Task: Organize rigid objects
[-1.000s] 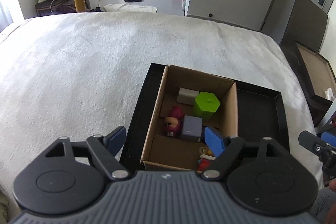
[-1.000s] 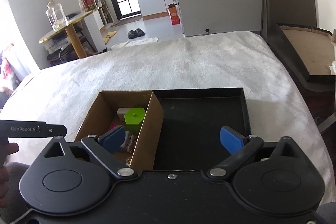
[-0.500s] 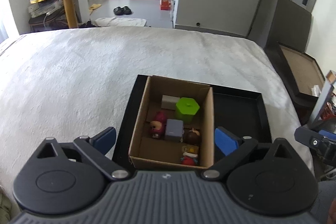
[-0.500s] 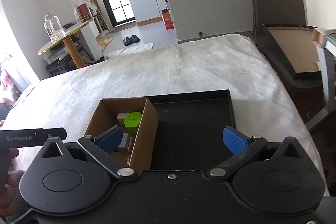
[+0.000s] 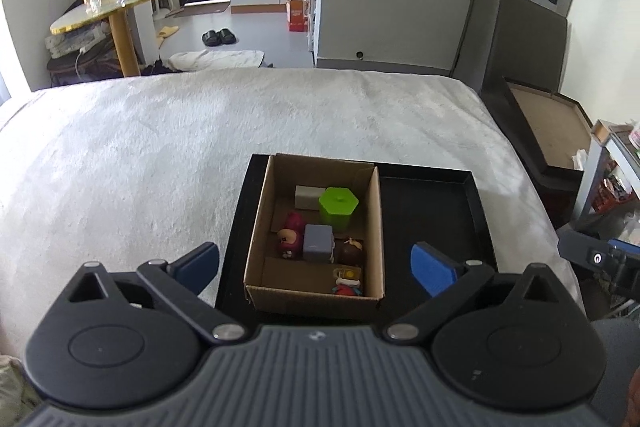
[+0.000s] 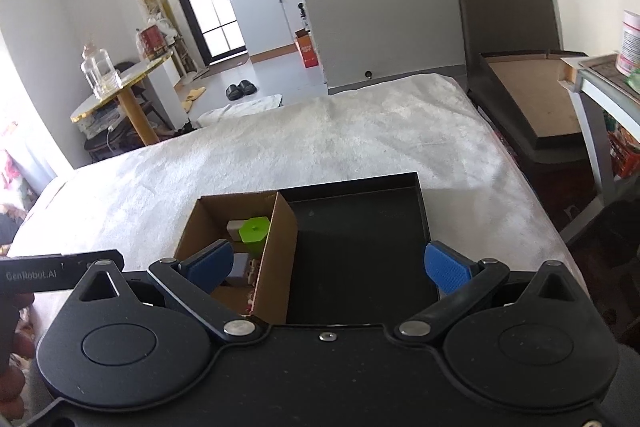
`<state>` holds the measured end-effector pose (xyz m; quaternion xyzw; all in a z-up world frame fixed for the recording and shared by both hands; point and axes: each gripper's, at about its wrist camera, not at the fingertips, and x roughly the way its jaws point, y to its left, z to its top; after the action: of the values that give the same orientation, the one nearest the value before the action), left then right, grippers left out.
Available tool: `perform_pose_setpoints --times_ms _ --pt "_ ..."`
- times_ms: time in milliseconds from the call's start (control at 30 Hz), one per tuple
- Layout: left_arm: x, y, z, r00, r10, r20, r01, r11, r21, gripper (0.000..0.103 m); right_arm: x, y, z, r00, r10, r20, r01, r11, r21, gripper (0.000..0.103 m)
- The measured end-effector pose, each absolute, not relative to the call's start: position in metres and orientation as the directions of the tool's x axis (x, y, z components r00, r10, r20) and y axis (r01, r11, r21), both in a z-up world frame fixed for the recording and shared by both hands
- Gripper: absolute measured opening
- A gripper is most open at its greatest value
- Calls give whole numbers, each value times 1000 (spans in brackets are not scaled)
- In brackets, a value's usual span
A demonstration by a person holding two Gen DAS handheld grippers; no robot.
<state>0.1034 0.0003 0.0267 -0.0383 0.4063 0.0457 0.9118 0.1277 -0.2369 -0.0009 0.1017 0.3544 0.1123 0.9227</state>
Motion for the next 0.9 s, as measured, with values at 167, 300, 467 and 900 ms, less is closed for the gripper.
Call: perform_pose_setpoints --times_ms 167,300,467,900 --pt "89 2 40 687 43 -725 -104 994 -40 102 115 -237 7 728 275 -629 -133 955 263 103" --pt "77 5 46 700 34 -713 -104 993 -55 102 106 -236 14 738 274 -617 -137 956 260 103" --pt "60 8 54 709 35 -705 -99 994 -50 102 93 -237 21 745 267 -611 -128 957 261 103" --pt "26 5 76 753 14 -658 -66 996 -55 102 62 -239 42 764 228 -604 -110 968 227 103"
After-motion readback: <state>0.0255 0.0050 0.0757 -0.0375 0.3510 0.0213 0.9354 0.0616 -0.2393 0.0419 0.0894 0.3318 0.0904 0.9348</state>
